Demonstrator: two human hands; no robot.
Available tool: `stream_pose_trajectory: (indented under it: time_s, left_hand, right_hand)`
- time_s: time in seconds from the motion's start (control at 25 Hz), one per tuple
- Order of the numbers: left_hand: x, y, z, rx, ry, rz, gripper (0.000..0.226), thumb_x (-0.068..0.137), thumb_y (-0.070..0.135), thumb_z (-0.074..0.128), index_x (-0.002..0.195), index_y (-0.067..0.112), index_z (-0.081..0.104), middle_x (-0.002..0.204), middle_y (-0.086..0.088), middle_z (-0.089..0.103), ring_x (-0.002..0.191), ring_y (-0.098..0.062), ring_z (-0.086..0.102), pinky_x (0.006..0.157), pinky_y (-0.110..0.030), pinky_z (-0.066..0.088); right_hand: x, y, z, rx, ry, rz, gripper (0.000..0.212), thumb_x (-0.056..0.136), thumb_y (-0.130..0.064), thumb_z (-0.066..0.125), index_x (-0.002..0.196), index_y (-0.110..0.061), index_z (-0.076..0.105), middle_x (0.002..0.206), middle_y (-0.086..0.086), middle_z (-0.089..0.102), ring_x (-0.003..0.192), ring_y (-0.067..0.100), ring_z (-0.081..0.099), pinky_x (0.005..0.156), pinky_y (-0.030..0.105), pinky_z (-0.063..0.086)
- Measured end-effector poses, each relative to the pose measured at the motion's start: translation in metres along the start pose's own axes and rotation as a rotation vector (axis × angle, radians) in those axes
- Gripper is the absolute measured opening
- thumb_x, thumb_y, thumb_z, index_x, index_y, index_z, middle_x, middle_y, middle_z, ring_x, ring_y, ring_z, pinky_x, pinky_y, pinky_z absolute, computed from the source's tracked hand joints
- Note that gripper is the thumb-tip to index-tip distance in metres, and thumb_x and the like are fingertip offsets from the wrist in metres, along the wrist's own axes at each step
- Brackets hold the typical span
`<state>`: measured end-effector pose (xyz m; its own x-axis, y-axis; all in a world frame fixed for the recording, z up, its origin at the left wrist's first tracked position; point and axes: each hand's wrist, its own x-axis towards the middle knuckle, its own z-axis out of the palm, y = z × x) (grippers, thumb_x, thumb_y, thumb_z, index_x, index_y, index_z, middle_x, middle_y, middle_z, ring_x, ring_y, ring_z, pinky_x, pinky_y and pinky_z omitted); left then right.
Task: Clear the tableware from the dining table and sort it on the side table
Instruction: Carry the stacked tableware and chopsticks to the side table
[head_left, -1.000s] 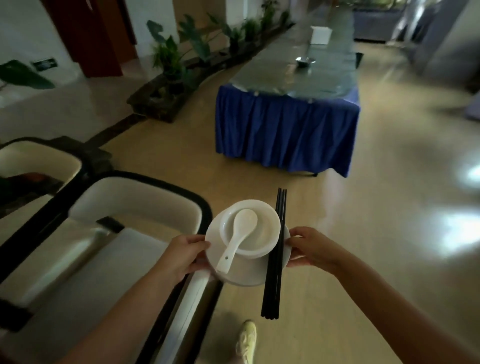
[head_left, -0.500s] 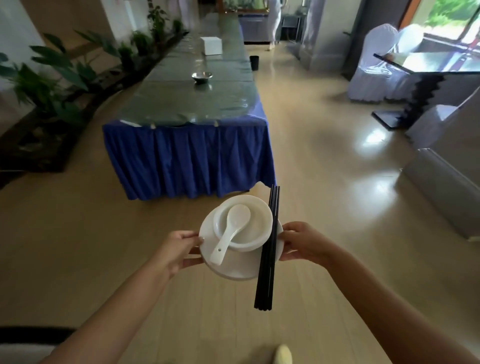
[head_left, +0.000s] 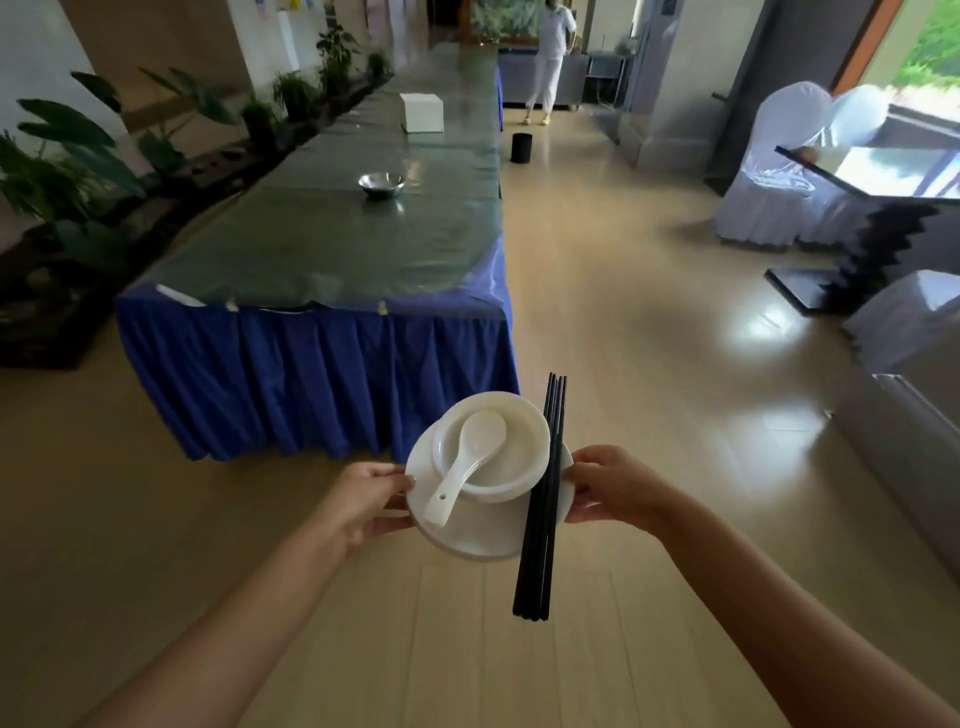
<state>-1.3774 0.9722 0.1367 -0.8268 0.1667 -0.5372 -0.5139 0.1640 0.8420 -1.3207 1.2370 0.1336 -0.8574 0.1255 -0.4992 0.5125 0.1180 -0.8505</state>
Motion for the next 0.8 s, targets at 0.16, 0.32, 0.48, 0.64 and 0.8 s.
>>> stream_pose_trajectory:
  time_s: [0.16,0.32,0.48,0.64,0.8]
  left_hand:
    - [0.085,0.050,0.039,-0.011,0.016,-0.001,0.019,0.089,-0.002,0.052,0.105,-0.003,0.061,0.087,-0.017,0.066,0.074,-0.026,0.064,0.055,-0.033,0.057]
    - [0.180,0.098,0.064,-0.010,0.015,0.015,0.017,0.088,-0.001,0.052,0.101,-0.001,0.063,0.084,-0.016,0.068,0.073,-0.025,0.065,0.056,-0.033,0.059]
    - [0.266,0.157,0.084,-0.033,0.030,0.019,0.014,0.087,-0.001,0.053,0.087,0.005,0.066,0.064,-0.006,0.072,0.057,-0.016,0.068,0.043,-0.027,0.054]
    - [0.341,0.209,0.104,-0.037,0.053,0.024,0.018,0.086,0.001,0.055,0.079,0.010,0.069,0.058,0.000,0.071,0.052,-0.011,0.066,0.043,-0.024,0.053]
    - [0.412,0.247,0.127,-0.089,0.116,-0.005,0.019,0.086,-0.001,0.054,0.077,0.009,0.067,0.053,0.002,0.070,0.047,-0.008,0.066,0.041,-0.023,0.051]
  right_hand:
    - [0.086,-0.039,-0.055,-0.029,-0.040,0.001,0.011,0.087,-0.004,0.052,0.093,0.001,0.060,0.082,0.016,0.067,0.066,0.019,0.071,0.057,0.026,0.057]
    - [0.178,-0.077,-0.097,-0.018,-0.048,0.003,0.013,0.087,-0.002,0.050,0.095,0.005,0.058,0.078,0.016,0.067,0.061,0.019,0.070,0.055,0.026,0.058]
    - [0.264,-0.124,-0.134,0.011,-0.049,0.019,0.016,0.087,0.000,0.048,0.099,0.007,0.055,0.077,0.018,0.063,0.063,0.022,0.067,0.055,0.027,0.059]
    - [0.348,-0.169,-0.172,0.000,-0.088,0.018,0.018,0.087,0.000,0.049,0.101,0.009,0.055,0.079,0.019,0.063,0.066,0.025,0.067,0.058,0.029,0.060]
    - [0.440,-0.203,-0.209,-0.029,-0.151,0.011,0.019,0.086,0.000,0.050,0.101,0.009,0.057,0.078,0.018,0.064,0.061,0.022,0.068,0.056,0.027,0.059]
